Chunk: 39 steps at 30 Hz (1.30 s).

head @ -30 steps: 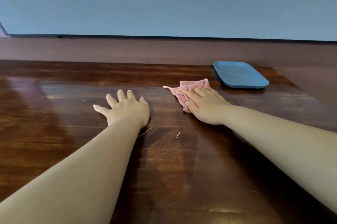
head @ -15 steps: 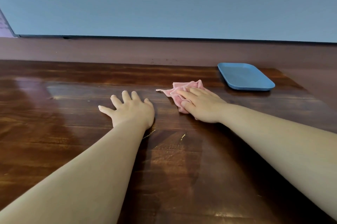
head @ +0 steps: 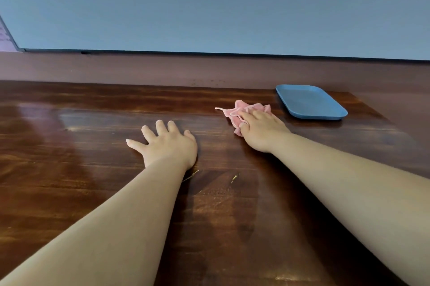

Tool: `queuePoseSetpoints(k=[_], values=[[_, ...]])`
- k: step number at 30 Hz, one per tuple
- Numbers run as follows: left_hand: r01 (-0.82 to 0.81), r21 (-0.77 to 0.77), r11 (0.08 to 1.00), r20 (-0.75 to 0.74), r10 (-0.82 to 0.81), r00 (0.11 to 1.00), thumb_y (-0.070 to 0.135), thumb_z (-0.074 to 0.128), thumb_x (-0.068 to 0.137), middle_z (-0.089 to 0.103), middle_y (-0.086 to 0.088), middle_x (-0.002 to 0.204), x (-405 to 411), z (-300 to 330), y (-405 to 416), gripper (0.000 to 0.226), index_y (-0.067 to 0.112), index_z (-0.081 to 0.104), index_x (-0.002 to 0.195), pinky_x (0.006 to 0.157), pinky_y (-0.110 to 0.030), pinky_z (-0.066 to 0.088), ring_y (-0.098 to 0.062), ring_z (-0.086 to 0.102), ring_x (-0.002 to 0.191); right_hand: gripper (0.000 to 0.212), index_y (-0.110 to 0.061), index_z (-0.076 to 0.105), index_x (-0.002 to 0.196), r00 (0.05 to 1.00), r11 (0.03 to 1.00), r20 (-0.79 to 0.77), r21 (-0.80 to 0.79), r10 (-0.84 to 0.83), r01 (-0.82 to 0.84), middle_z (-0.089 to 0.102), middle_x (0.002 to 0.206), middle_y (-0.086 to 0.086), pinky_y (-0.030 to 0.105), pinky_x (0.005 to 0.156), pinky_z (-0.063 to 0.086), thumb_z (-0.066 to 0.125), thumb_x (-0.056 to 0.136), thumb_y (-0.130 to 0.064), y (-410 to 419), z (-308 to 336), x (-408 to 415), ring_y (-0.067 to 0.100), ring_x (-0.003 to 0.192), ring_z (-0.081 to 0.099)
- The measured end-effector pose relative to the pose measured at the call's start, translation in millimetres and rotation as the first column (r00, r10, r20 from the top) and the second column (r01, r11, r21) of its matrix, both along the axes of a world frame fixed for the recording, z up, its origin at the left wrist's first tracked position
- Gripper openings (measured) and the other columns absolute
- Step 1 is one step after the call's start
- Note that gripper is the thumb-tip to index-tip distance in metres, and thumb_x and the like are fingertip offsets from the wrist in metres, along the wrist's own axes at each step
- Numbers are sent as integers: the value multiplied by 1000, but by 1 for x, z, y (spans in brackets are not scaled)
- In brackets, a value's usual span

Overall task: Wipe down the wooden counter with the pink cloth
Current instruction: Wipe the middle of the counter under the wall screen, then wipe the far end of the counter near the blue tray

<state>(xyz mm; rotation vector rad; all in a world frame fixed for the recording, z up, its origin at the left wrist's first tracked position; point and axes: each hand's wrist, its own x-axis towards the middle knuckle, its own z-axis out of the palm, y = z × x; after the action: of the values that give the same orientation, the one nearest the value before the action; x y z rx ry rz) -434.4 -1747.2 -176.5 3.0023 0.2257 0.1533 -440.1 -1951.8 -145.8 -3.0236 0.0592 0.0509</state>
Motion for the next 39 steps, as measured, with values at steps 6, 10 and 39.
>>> queuePoseSetpoints(k=[6, 10, 39], values=[[2, -6, 1000, -2, -2, 1000, 46, 8, 96, 12, -1, 160, 1, 1, -1, 62, 21, 18, 152, 108, -70, 0, -35, 1, 145, 55, -35, 17, 160, 979, 979, -35, 35, 201, -200, 16, 168, -3, 37, 124, 8, 21, 106, -41, -8, -6, -51, 13, 155, 5], [5, -4, 1000, 0, -5, 1000, 46, 8, 97, 11, -2, 160, -1, 1, -1, 61, 20, 17, 152, 107, -70, 0, -36, 1, 145, 38, -43, 62, 128, 995, 901, 29, 422, 93, -96, 64, 125, -6, 34, 99, 43, 39, 101, -55, -30, 24, -65, 18, 123, 55], [-30, -103, 994, 83, 38, 996, 48, 16, 95, 13, -3, 159, -1, 0, -1, 66, 24, -6, 153, 110, -68, 3, -30, 5, 146, 36, -18, 59, 138, 966, 977, 180, 71, 188, -203, 54, 144, 7, 36, 105, 43, 57, 102, -20, 49, 41, 29, 26, 130, 51]])
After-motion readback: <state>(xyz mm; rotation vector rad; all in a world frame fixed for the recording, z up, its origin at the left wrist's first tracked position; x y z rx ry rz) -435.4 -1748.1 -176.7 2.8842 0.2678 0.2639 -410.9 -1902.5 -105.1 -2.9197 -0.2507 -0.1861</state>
